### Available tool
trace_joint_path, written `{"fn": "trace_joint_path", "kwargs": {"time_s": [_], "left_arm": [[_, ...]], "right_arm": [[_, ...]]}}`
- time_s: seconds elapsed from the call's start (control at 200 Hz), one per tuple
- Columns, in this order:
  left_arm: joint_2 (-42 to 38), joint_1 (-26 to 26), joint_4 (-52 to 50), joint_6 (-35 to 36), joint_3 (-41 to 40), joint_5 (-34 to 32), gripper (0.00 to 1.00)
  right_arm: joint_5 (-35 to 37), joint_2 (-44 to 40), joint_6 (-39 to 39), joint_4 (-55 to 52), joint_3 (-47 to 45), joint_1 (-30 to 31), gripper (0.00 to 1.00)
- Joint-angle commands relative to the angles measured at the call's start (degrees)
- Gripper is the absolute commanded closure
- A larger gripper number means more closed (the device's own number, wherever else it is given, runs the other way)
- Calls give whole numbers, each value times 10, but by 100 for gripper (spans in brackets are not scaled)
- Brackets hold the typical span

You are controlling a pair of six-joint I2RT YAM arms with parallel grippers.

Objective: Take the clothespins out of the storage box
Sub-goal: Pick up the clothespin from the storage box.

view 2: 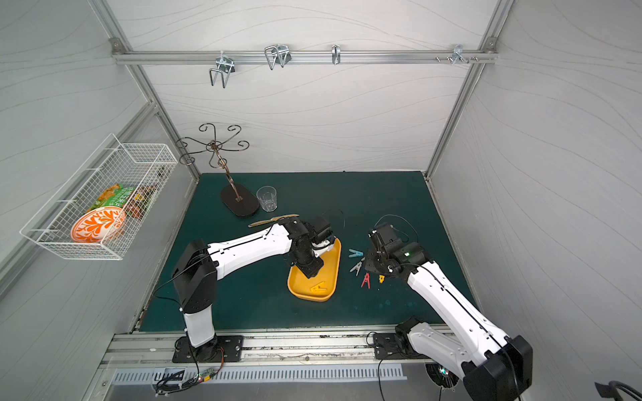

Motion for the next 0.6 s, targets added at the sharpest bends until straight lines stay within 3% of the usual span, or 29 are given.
{"fn": "trace_joint_path", "kwargs": {"time_s": [0.0,0.595], "left_arm": [[18,-22,32,2,1,-19,49],[42,-53,101,8,-38,-48,47]], "right_arm": [[11,-24,-7,-37,-9,-4,69],[43,-102,12,-79,-16,-5,71]]}}
